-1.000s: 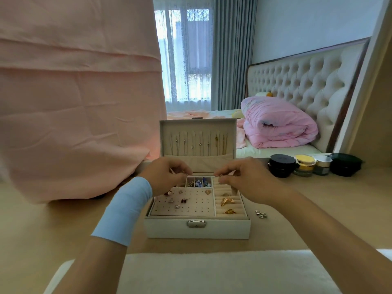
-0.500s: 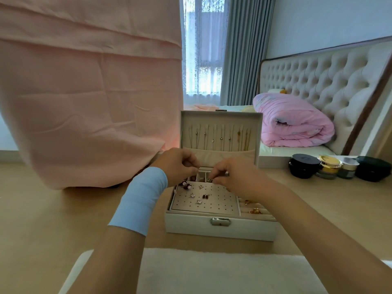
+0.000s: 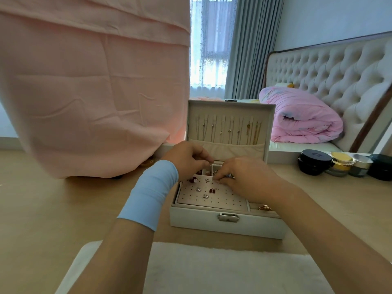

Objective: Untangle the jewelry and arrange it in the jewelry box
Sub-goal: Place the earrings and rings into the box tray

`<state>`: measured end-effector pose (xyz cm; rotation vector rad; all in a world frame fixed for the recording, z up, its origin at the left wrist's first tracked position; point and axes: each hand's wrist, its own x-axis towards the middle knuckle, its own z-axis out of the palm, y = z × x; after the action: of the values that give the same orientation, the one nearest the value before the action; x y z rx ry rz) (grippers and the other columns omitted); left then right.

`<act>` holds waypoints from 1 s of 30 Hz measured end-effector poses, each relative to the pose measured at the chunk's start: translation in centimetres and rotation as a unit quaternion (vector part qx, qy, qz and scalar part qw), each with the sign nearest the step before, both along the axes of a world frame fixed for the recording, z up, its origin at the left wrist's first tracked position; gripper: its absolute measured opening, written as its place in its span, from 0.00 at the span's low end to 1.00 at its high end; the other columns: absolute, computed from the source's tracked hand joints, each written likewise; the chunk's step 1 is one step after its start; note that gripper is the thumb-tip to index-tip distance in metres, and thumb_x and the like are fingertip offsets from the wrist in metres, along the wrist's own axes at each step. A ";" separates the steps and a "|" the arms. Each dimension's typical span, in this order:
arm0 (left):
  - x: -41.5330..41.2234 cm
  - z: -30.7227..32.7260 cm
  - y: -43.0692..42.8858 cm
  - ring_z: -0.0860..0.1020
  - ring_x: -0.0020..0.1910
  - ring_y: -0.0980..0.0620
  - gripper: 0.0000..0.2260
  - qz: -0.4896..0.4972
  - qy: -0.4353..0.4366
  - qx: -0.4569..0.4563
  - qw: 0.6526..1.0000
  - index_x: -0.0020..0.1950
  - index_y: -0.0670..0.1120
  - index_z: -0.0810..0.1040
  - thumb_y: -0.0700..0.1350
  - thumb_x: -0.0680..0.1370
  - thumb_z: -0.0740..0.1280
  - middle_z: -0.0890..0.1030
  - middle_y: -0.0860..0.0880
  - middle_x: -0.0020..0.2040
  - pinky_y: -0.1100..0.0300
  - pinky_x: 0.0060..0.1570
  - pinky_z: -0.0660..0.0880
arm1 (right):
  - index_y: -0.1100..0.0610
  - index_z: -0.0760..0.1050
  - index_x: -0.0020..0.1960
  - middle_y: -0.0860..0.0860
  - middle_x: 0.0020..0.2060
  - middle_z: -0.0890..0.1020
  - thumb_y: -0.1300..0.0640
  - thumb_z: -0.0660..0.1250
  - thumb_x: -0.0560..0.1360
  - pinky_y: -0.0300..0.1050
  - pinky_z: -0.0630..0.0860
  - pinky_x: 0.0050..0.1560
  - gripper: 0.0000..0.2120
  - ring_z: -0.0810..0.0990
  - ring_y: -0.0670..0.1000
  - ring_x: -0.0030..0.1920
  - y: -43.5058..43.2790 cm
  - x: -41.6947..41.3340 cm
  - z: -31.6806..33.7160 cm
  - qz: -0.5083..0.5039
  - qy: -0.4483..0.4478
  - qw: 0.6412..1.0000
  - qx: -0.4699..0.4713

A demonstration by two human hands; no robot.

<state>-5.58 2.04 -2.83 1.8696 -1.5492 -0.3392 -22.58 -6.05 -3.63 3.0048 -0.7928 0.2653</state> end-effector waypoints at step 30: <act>-0.7 0.1 0.0 0.78 0.33 0.59 0.06 -0.022 0.239 -0.055 0.969 0.53 0.46 0.83 0.41 0.77 0.70 0.84 0.51 0.38 0.68 0.35 0.74 | 0.39 0.85 0.45 0.39 0.38 0.85 0.56 0.78 0.70 0.37 0.80 0.43 0.12 0.83 0.41 0.39 -0.3 -1.0 0.6 0.013 -0.396 0.875 0.278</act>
<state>-6.25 2.00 -2.74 1.5251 -1.2508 -0.6570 -23.60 -6.33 -2.99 3.3903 -0.9877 1.6037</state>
